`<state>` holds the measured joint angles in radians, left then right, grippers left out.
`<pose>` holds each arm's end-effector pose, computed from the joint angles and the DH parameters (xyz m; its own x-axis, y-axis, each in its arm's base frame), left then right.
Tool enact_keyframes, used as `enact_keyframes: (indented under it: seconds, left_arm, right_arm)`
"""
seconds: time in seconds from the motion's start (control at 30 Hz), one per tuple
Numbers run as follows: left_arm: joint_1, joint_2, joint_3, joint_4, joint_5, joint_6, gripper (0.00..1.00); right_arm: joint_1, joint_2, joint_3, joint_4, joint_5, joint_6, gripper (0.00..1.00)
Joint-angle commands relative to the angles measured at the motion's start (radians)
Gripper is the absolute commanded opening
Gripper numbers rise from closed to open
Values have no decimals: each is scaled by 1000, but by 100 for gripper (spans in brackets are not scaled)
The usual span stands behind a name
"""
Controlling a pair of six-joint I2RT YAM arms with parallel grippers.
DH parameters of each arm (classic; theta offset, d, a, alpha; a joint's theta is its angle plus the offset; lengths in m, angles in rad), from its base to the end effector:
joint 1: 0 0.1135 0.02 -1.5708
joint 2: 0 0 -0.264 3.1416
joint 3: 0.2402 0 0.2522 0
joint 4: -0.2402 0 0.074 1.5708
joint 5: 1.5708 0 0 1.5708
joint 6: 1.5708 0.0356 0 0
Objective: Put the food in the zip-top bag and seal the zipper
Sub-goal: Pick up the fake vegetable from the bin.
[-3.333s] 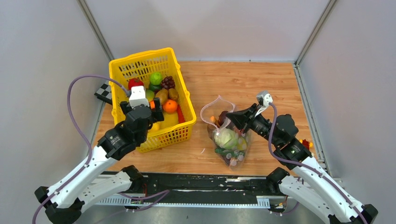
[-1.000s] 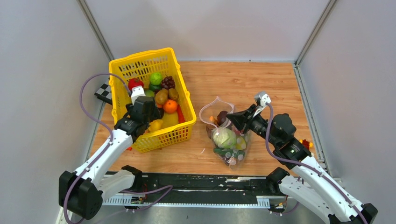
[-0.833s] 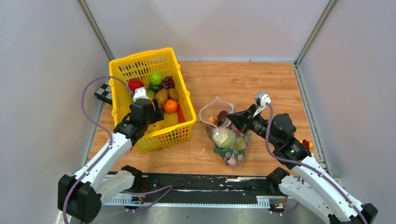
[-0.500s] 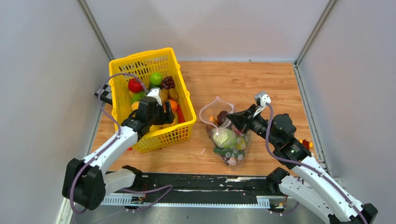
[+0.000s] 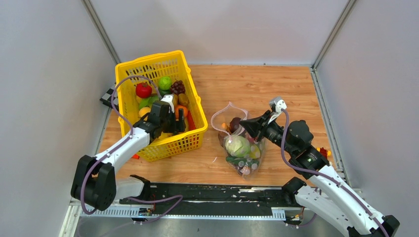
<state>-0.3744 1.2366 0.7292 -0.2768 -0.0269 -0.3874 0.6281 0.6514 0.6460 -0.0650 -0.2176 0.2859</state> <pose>0.2370 -0.0921 0.2189 -0.7400 -0.1150 -0.6627 0.0738 0.9655 -0.2499 0.1280 0.1025 0.3246 -0.2656 0.1475 -0.9527 -0.7016 0.6482 0.2959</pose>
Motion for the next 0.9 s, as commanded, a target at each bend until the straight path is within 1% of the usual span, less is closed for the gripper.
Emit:
enact_keyframes:
  seconds: [0.0, 0.1, 0.27, 0.37, 0.43, 0.5, 0.53, 0.63, 0.73, 0.87]
  left_arm:
    - [2, -36, 25, -20, -17, 28, 95]
    - [1, -24, 41, -44, -16, 46, 94]
    - [0, 6, 59, -69, -19, 62, 83]
    - [1, 12, 59, -62, -17, 61, 72]
    - [1, 10, 56, -54, -17, 59, 70]
    - [1, 1, 49, -44, -24, 51, 71]
    - [2, 0, 45, -38, -23, 49, 74]
    - [1, 1, 34, -18, -18, 41, 75]
    - [1, 23, 33, -7, -23, 34, 81]
    - [0, 52, 27, 7, -46, 22, 83]
  right_arm:
    - [2, -1, 32, 37, 4, -5, 3]
    - [2, 3, 32, 39, 3, -4, 3]
    - [2, 4, 31, 39, 1, -3, 3]
    - [3, 2, 32, 39, 3, -2, 3]
    - [2, -1, 32, 37, 3, -3, 3]
    - [3, -2, 32, 37, 3, -4, 3]
    - [3, -3, 32, 37, 4, -2, 3]
    - [2, -2, 32, 37, 3, -3, 3]
    - [3, -1, 32, 39, 4, -2, 3]
    - [2, 1, 32, 38, 4, -3, 3]
